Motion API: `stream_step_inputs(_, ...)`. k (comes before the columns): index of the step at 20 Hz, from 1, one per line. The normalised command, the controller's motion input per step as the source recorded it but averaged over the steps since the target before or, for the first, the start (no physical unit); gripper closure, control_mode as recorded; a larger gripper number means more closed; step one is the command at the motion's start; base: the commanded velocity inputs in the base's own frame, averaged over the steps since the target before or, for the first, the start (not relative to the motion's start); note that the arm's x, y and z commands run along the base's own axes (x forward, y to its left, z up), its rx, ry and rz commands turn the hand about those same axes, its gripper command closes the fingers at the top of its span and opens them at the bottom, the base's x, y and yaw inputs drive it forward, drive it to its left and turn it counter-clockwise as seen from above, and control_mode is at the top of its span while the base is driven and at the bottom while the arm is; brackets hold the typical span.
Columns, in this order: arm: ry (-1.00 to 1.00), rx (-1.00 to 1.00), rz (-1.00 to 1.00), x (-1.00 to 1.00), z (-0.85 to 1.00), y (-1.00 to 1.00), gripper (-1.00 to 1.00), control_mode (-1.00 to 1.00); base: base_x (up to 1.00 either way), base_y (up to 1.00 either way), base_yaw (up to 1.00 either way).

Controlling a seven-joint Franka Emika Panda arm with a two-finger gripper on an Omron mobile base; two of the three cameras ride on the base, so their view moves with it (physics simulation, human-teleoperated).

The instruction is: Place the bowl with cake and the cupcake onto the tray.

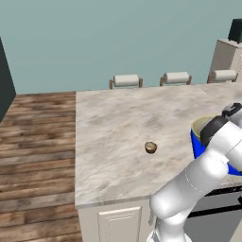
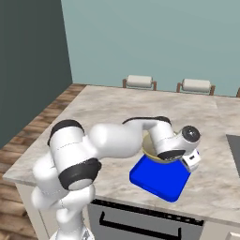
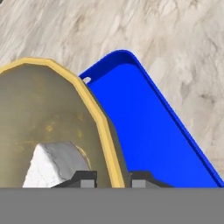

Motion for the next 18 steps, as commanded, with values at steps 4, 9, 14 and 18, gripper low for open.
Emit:
stream_step_inputs(4,0.0,0.05,0.0,0.28,-0.24,-0.37,1.0,-1.0,0.0,0.0,0.0)
stream_step_inputs(9,0.0,0.13,0.0,0.24,-0.18,-0.45,1.0,-1.0,0.0,0.0,0.0)
stream_step_inputs(14,0.01,0.06,0.0,0.11,-0.07,-0.22,1.0,-1.0,0.0,0.0,0.0)
stream_step_inputs(18,0.0,0.0,0.0,0.0,0.0,0.0,-1.0,-1.0,0.0,0.0,0.0)
